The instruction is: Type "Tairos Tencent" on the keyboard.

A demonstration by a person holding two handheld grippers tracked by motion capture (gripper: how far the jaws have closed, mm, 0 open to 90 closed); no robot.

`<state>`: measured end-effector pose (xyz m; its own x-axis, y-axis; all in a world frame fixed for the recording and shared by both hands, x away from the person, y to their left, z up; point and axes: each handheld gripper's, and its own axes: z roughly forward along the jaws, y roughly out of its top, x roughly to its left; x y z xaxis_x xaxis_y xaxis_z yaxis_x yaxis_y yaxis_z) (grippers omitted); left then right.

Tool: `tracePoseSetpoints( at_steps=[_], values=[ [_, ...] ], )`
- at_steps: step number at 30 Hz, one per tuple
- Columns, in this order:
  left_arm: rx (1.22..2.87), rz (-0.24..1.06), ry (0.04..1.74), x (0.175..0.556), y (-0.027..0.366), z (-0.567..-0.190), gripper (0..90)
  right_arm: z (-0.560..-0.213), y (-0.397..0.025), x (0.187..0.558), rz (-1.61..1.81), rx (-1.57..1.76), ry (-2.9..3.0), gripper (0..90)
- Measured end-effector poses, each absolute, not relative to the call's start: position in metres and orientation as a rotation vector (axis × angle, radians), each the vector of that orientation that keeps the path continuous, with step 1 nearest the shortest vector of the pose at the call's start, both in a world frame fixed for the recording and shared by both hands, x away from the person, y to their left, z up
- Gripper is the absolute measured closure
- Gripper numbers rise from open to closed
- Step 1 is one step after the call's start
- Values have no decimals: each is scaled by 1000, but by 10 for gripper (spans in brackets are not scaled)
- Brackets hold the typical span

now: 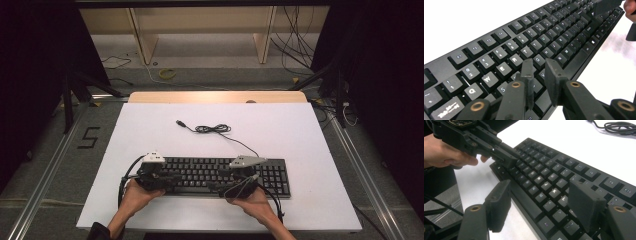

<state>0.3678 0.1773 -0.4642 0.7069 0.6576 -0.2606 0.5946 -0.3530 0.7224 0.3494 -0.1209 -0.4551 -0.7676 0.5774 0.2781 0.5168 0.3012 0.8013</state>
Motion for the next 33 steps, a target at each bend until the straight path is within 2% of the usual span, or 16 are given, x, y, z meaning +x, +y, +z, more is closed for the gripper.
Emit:
tracePoseSetpoints(
  at_steps=[6,17,21,33],
  values=[
    [2043,92,956,368,179,-463,700,-455,-121,349,1492,1048,2481,359],
    [1996,112,1011,373,186,-458,464,-455,-120,349,1491,1044,2487,349],
    [1974,120,1030,375,188,-457,409,-455,-120,349,1493,1043,2487,347],
    [1945,138,1056,381,193,-454,316,-456,-119,349,1499,1041,2487,338]
  ],
)
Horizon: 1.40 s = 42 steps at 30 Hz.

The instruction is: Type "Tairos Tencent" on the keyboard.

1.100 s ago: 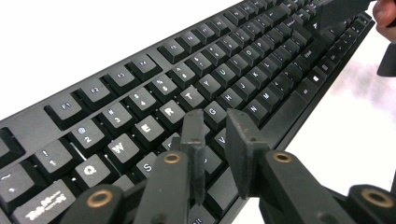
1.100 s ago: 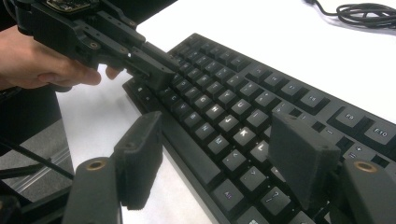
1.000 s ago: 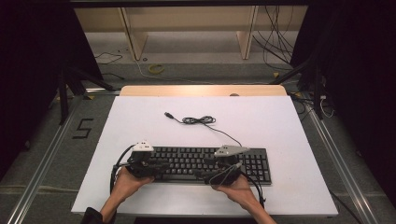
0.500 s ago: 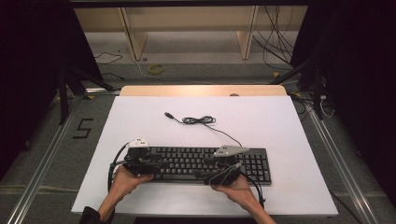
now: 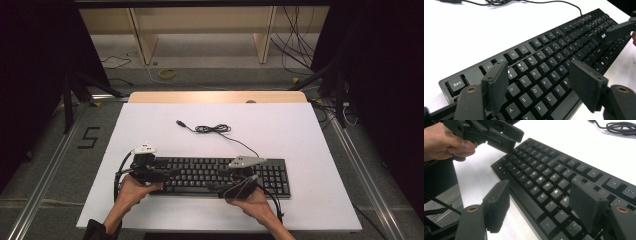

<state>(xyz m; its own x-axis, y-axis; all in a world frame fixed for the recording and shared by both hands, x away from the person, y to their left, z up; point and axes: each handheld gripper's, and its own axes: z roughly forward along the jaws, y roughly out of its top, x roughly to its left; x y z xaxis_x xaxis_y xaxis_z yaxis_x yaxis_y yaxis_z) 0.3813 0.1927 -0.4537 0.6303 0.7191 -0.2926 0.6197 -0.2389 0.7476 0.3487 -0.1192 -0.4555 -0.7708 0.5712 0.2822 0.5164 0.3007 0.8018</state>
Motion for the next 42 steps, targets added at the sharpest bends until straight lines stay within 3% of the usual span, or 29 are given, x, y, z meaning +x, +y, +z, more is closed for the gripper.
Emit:
tracePoseSetpoints(
  at_steps=[18,22,34,42],
  values=[
    [1960,159,1060,391,193,-456,362,-456,-118,348,1503,1033,2486,338],
    [1979,168,1049,393,193,-456,428,-456,-118,349,1503,1033,2486,339],
    [2024,172,1044,398,189,-456,767,-455,-118,348,1506,1034,2485,339],
    [2054,173,1037,403,183,-458,868,-456,-118,349,1506,1032,2486,339]
  ],
)
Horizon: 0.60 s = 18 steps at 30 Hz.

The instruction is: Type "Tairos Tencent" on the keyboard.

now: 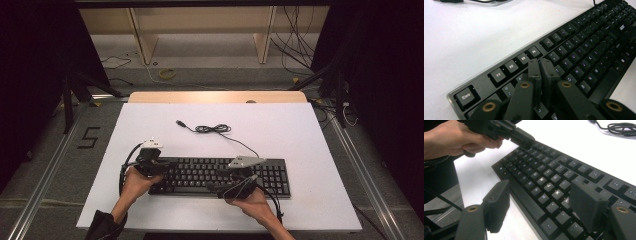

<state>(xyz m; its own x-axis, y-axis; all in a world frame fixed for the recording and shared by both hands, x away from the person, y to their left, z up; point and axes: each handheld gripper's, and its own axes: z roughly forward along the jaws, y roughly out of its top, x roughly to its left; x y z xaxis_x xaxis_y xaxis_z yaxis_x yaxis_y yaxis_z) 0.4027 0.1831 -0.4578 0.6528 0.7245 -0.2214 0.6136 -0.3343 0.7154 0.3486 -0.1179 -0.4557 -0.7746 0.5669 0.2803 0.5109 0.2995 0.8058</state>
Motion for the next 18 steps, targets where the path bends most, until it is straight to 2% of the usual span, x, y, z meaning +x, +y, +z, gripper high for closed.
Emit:
tracePoseSetpoints(
  at_steps=[18],
  values=[
    [2152,160,1038,404,172,-468,891,-455,-118,348,1504,1027,2486,339]
  ],
)
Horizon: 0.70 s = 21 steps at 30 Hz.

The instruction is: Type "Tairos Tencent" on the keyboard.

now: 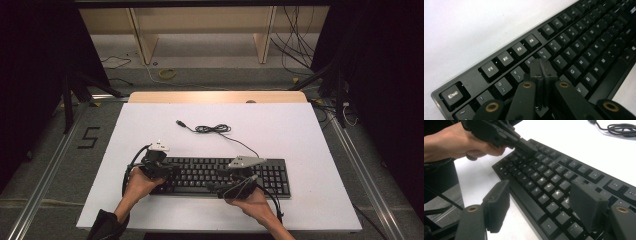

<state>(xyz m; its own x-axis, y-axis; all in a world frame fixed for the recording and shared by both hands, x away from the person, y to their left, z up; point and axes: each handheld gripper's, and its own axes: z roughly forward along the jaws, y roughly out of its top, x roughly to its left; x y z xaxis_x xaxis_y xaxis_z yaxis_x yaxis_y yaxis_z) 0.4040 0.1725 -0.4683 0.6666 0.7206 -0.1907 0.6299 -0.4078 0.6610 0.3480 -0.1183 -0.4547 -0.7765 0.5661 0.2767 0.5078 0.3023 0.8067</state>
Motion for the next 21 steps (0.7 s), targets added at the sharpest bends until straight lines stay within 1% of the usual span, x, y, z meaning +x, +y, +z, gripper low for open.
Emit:
tracePoseSetpoints(
  at_steps=[4,5,16,17,21],
  values=[
    [2158,154,1048,404,172,-470,891,-455,-118,348,1504,1026,2486,339],
    [2182,156,1049,405,172,-471,892,-455,-118,348,1503,1025,2486,339],
    [2144,152,1045,402,173,-467,890,-455,-117,348,1504,1027,2484,339],
    [2140,155,1041,401,174,-465,883,-455,-117,348,1504,1027,2484,339],
    [2097,136,1046,399,178,-460,810,-455,-116,348,1503,1024,2483,340]
  ],
)
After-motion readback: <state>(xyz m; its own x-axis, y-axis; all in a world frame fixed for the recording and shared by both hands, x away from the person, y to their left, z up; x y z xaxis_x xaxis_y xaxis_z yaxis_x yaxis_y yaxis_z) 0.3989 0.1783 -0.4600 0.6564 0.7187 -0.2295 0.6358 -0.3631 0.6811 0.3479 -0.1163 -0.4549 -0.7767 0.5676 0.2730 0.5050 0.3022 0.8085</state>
